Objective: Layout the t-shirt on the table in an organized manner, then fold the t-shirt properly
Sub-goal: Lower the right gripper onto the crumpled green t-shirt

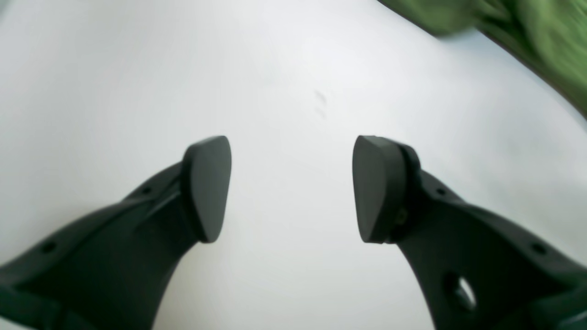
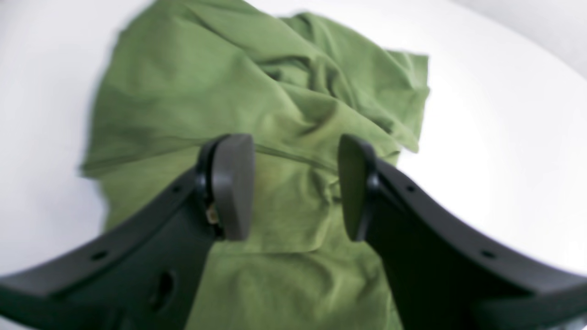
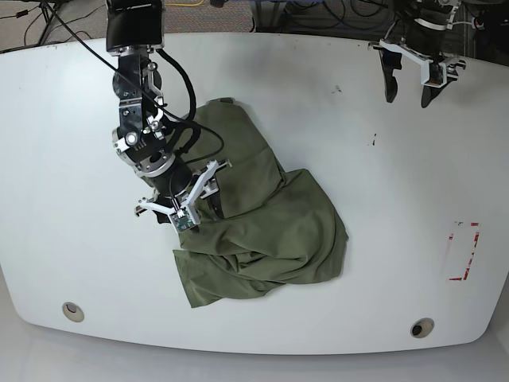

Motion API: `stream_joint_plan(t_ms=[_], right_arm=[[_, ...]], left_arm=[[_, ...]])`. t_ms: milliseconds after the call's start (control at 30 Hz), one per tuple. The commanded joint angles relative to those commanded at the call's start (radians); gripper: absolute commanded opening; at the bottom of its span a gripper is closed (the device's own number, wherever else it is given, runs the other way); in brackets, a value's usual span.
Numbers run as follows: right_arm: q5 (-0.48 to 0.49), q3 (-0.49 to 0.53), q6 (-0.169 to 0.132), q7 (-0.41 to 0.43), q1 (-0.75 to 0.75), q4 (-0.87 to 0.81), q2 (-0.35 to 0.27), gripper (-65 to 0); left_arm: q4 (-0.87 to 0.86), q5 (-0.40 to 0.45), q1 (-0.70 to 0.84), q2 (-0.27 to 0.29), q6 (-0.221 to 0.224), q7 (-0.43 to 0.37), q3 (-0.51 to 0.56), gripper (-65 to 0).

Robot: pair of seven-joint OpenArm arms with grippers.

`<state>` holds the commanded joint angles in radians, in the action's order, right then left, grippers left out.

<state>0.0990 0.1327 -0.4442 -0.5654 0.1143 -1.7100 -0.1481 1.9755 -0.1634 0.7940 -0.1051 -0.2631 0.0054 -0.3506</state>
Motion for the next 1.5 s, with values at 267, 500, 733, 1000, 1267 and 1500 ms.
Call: stream_joint_plan(t_ms=[267,500,733,1000,1267,1500], right_arm=[[-0.002,0.198,-0.029,0.106,0.127,0.192,-0.002,-35.8],[0.000,0.384,-0.028,0.115,0.258,0.350,0.037,-35.8],[-0.002,0.448,-0.029,0.124,0.339,0.516,0.127,-35.8],[-0.002,0.532,-0.025,0.215,0.400,0.713,0.206,-35.8],[-0.015,0.549,-0.011,0.315,0.451,0.881,0.232,-35.8],[-0.149,0.542,0.100,0.376,0.456,0.914,0.230,-35.8]], left_arm=[[0.002,0.000,-0.002,0.000,0.000,0.000,-0.018,-25.4],[0.000,0.000,0.002,0.000,-0.002,0.000,-0.038,-25.4],[-0.002,0.000,0.005,0.000,-0.002,0.000,-0.040,-25.4],[-0.002,0.000,0.005,0.000,-0.002,0.000,-0.040,-25.4],[-0.002,0.000,0.005,0.003,-0.002,0.000,-0.040,-25.4],[-0.003,0.000,0.005,0.003,-0.002,0.000,-0.038,-25.4]])
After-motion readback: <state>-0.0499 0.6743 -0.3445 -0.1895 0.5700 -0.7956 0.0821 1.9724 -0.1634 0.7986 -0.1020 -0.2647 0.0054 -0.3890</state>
